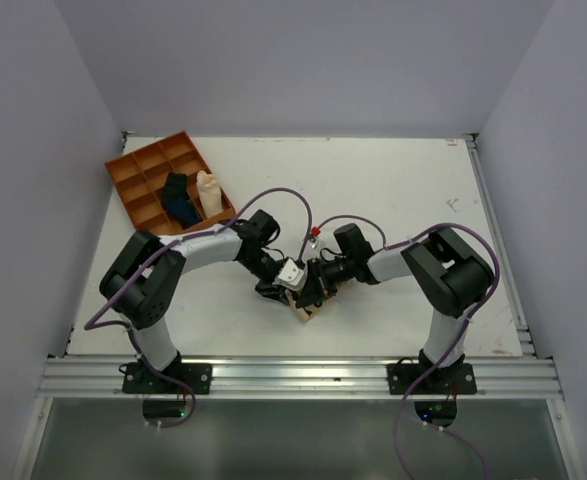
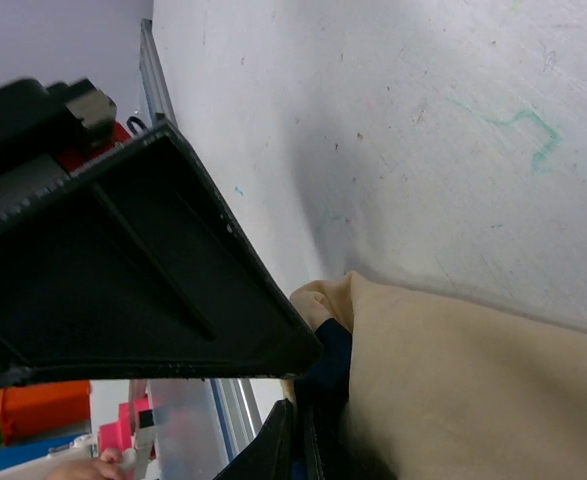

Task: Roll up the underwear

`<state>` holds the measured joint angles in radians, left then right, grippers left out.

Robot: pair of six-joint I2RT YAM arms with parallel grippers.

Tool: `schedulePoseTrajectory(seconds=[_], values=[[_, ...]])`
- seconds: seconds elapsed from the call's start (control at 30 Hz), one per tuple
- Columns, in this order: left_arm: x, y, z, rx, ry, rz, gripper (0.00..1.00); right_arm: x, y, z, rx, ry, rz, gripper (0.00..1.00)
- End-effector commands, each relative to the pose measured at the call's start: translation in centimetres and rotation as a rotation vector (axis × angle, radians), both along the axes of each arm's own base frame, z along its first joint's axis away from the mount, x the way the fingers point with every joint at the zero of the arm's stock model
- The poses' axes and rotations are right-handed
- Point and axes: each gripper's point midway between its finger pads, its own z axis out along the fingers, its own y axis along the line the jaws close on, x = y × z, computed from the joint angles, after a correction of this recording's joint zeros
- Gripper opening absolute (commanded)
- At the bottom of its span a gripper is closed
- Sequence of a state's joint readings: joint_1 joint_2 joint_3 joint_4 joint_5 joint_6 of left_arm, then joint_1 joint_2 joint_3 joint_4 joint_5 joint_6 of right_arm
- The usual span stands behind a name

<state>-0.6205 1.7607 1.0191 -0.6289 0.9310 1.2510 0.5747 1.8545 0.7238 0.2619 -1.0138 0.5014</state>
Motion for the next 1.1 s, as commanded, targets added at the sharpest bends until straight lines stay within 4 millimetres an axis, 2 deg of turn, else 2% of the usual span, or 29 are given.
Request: schedulePoseTrajectory(seconds=[0.0, 0.13, 0.3, 0.47, 0.53, 0.6, 0.67, 0.7, 0.73, 0.87, 0.9, 0.93, 1.03, 1.07], values=[[-0.1, -0.8, 0.5, -0.005, -0.029, -0.055, 0.41, 0.2, 0.1, 0.5, 0.031, -0.019, 0.009, 0.0], [-0.2, -0.8, 0.0, 0.021, -0.034, -0.064, 0.4, 0.2, 0.0, 0.5, 0.028, -0.017, 0.005, 0.0], [-0.3, -0.8, -0.5, 0.05, -0.018, -0.083, 0.33, 0.2, 0.0, 0.7, 0.03, -0.023, -0.005, 0.0], [-0.7, -1.5, -1.0, 0.058, 0.029, -0.134, 0.15, 0.2, -0.2, 0.8, 0.022, -0.036, -0.024, 0.01], [-1.1, -1.5, -1.0, 0.069, 0.053, -0.16, 0.08, 0.3, -0.4, 0.8, 0.007, -0.044, -0.041, 0.09], [-1.2, -1.6, -1.0, 0.08, 0.079, -0.178, 0.04, 0.5, -1.1, 0.0, -0.059, -0.063, -0.07, 0.16], [-1.1, -1.7, -0.8, 0.081, 0.083, -0.181, 0.02, 0.9, -1.5, 0.3, -0.093, -0.102, -0.101, 0.2], [-1.0, -1.8, -0.7, 0.081, 0.084, -0.18, 0.01, 0.7, -2.0, 0.0, -0.133, -0.097, -0.111, 0.23], [-1.0, -1.8, -0.6, 0.083, 0.089, -0.176, 0.01, 1.6, -2.5, 0.3, -0.171, -0.146, -0.158, 0.25], [-0.9, -1.7, -0.7, 0.119, 0.108, -0.163, 0.01, 2.6, -5.0, 0.4, -0.31, -0.223, -0.284, 0.33], [-0.9, -1.7, -0.7, 0.125, 0.112, -0.159, 0.01, 2.3, -5.9, 0.1, -0.359, -0.211, -0.312, 0.35], [-1.1, -1.7, -0.9, 0.133, 0.122, -0.16, 0.01, 2.9, -7.1, 0.1, -0.419, -0.25, -0.377, 0.36], [-1.2, -1.9, -1.1, 0.16, 0.145, -0.157, 0.0, 2.6, -9.2, 0.0, -0.512, -0.258, -0.475, 0.37], [-1.3, -1.9, -1.1, 0.172, 0.155, -0.151, 0.0, 3.0, -10.7, 0.7, -0.575, -0.305, -0.551, 0.38]])
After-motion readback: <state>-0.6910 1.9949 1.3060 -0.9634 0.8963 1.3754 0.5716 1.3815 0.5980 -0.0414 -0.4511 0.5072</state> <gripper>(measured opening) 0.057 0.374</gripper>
